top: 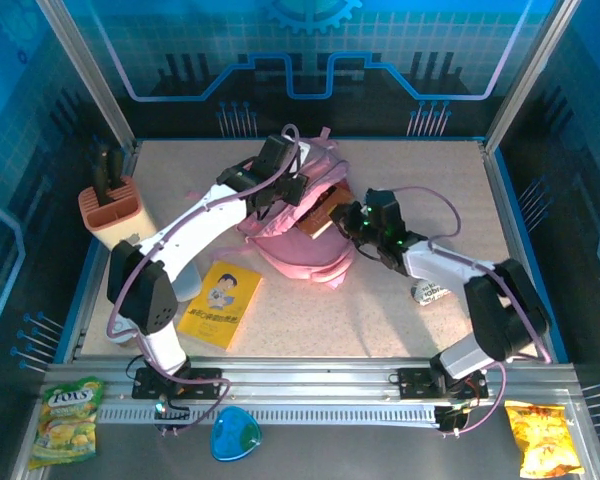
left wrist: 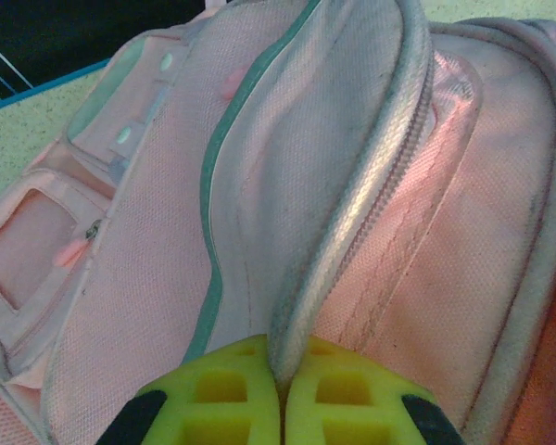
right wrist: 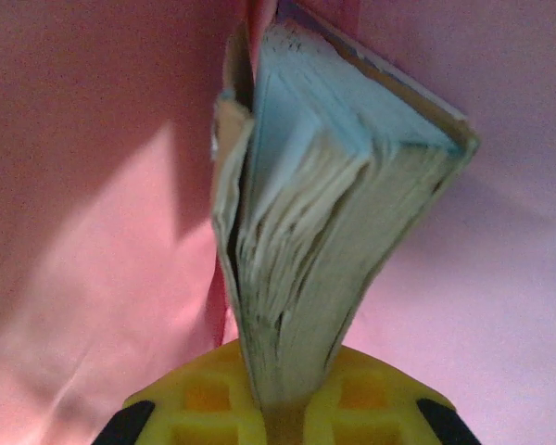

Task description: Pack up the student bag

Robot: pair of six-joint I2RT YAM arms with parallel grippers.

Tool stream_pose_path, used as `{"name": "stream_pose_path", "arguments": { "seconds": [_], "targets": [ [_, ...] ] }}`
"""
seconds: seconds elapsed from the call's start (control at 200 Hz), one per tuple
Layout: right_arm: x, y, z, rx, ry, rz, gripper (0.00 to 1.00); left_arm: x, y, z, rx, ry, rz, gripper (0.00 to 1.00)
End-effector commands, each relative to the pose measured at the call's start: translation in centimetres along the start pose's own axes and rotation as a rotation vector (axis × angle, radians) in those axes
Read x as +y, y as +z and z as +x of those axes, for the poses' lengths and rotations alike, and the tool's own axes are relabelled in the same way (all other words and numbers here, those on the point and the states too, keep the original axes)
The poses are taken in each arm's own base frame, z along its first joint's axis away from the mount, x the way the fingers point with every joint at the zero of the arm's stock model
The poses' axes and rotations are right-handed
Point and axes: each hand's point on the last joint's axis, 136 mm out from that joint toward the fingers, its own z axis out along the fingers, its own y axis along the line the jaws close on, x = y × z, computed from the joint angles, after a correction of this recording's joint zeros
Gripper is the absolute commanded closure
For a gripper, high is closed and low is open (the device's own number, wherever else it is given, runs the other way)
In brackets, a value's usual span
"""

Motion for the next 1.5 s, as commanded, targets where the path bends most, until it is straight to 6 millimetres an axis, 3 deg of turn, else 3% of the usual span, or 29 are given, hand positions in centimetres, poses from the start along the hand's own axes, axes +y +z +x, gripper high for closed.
{"name": "stream_pose_path", "arguments": {
  "seconds": [0.0,0.155,0.28,0.345,0.425,0.525,0.63,0.805,0.825,0.89,1.006,1.191,1.291,1.391,1.496],
  "targets": [
    [4.1,2.8,-2.1,-0.109,0.011,-0.1,1.0,-0.5,-5.5,-7.4,-0.278,-0.062,0.068,1.0],
    [2.7,8.5,-1.3,-0.074,0.054,-0.039,1.0,-0.2,-5.3,-7.6,-0.276,-0.076,0.091,1.0],
    [1.4,11.1,-0.4,-0.071,0.089,0.002,0.96,0.1,-5.1,-7.5,-0.276,-0.094,0.119,1.0],
    [0.6,11.4,0.2,-0.063,0.096,0.035,0.89,0.3,-5.0,-7.4,-0.273,-0.112,0.144,1.0],
    [-0.1,11.0,0.6,-0.062,0.09,0.073,0.69,0.5,-4.8,-7.3,-0.271,-0.124,0.159,1.0],
    [-0.6,9.2,1.0,-0.058,0.085,0.098,0.47,1.0,-4.0,-6.8,-0.252,-0.136,0.147,1.0],
    [-1.0,6.5,1.6,-0.048,0.055,0.112,0.36,1.8,-2.6,-5.9,-0.222,-0.141,0.123,1.0],
    [-2.7,1.2,2.9,-0.028,0.015,0.173,0.29,1.7,0.7,-4.0,-0.144,-0.163,0.138,1.0],
    [-3.8,0.6,3.2,-0.024,0.007,0.191,0.29,1.5,1.1,-3.6,-0.13,-0.164,0.144,1.0],
    [-4.6,-1.3,3.3,-0.032,-0.023,0.201,0.28,1.2,2.4,-2.9,-0.093,-0.171,0.159,1.0],
    [-5.7,-4.4,2.7,-0.059,-0.074,0.232,0.25,0.8,4.3,-1.6,-0.048,-0.184,0.169,0.98],
    [-5.7,-8.3,1.2,-0.098,-0.213,0.315,0.19,0.5,6.9,0.2,0.007,-0.206,0.171,0.88],
    [-5.7,-9.6,0.3,-0.112,-0.286,0.381,0.16,0.5,7.4,1.1,0.037,-0.229,0.171,0.66],
    [-5.0,-9.9,-0.1,-0.099,-0.361,0.395,0.16,0.0,6.2,1.9,0.063,-0.271,0.209,0.4],
    [-5.0,-9.8,0.1,-0.08,-0.392,0.409,0.16,0.2,4.1,3.3,0.078,-0.34,0.226,0.26]
  ]
}}
